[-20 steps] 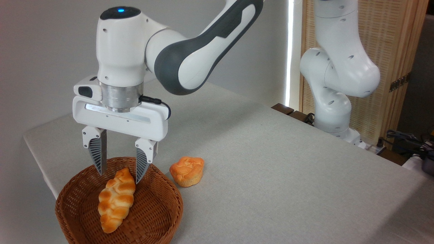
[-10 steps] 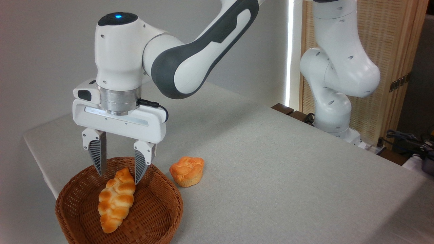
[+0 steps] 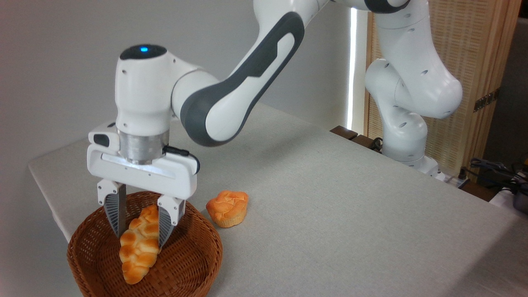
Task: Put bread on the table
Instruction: 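Lower the open gripper over the braided roll in the basket, then close the gripper on the braided roll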
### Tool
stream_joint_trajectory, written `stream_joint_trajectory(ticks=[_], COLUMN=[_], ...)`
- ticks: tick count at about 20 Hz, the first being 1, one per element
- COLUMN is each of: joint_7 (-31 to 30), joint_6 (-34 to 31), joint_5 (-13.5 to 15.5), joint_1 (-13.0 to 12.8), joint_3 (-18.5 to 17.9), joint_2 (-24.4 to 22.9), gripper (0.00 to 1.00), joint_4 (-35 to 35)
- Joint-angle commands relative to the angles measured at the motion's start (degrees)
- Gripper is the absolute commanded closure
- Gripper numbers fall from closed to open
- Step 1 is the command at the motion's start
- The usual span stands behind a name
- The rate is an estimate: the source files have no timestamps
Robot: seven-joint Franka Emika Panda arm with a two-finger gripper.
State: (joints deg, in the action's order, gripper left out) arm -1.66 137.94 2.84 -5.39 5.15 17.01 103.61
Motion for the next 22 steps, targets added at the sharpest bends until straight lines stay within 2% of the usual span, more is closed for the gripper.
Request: stream_joint_trajectory(ticks=[1,5,8,10,11,12,20,22], joint_7=[-1.15,-1.15,-0.81,-0.36,-0.36,-0.28,-0.28,-0.36], joint_6=[1.11,1.11,1.11,1.11,1.11,1.02,1.02,1.02], joint_5=[-1.78,-3.63,-3.8,-3.8,-3.8,-3.8,-3.72,-3.72], joint_1=[-0.05,-0.05,-0.05,0.03,0.12,0.12,0.3,0.3], joint_3=[0.13,1.35,1.36,1.36,1.27,1.27,1.09,0.92], joint_2=[0.39,0.74,0.66,0.57,0.48,0.39,0.04,-0.4], gripper=[0.0,0.0,0.01,0.27,0.43,0.49,0.48,0.43], joint_4=[-0.52,-0.52,-0.52,-0.52,-0.52,-0.52,-0.52,-0.61])
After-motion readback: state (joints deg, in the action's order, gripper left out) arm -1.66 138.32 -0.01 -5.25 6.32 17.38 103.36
